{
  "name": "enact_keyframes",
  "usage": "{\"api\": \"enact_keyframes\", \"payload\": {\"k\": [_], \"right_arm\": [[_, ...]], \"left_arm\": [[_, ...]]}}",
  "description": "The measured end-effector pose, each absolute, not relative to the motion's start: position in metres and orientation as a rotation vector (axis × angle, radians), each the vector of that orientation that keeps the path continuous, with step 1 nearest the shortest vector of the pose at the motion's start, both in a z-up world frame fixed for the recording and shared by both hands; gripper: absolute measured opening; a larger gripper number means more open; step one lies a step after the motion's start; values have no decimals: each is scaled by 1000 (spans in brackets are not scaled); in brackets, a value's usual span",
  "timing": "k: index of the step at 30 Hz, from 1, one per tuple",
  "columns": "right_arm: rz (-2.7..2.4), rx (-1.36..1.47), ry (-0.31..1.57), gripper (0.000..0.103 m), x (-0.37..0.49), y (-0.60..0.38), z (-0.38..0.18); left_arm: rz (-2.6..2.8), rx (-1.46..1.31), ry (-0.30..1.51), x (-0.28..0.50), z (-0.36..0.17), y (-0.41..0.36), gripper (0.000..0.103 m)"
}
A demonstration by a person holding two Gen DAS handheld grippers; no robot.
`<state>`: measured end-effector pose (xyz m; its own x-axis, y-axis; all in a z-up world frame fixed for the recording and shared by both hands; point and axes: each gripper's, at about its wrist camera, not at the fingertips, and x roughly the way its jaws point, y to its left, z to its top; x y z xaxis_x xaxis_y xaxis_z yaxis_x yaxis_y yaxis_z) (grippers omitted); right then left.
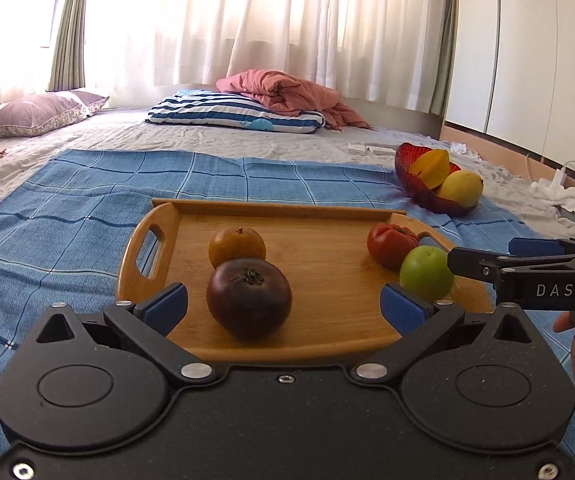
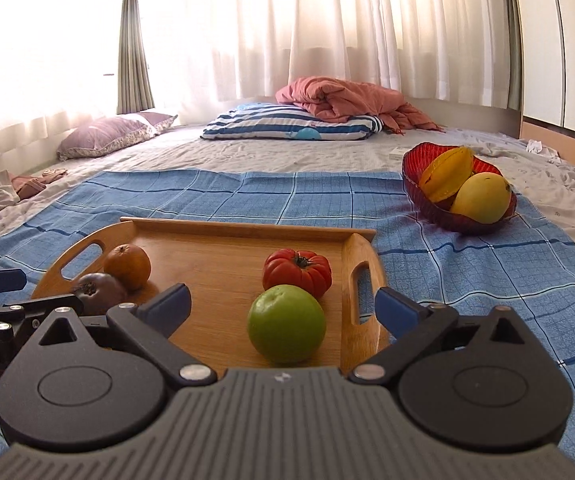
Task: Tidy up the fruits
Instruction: 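Withdraw both tools from the tray toward the remaining fruits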
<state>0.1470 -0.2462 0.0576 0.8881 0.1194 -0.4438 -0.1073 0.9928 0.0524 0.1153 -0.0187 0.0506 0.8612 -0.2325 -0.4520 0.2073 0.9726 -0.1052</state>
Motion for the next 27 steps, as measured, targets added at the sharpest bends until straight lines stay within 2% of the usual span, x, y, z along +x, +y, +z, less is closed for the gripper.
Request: {"api": "enact_keyframes", "payload": {"k": [27], "right_arm": [[196, -176, 393, 103, 39, -243, 24]], "left_arm": [[-281, -44, 480, 20, 21, -21, 103]]}}
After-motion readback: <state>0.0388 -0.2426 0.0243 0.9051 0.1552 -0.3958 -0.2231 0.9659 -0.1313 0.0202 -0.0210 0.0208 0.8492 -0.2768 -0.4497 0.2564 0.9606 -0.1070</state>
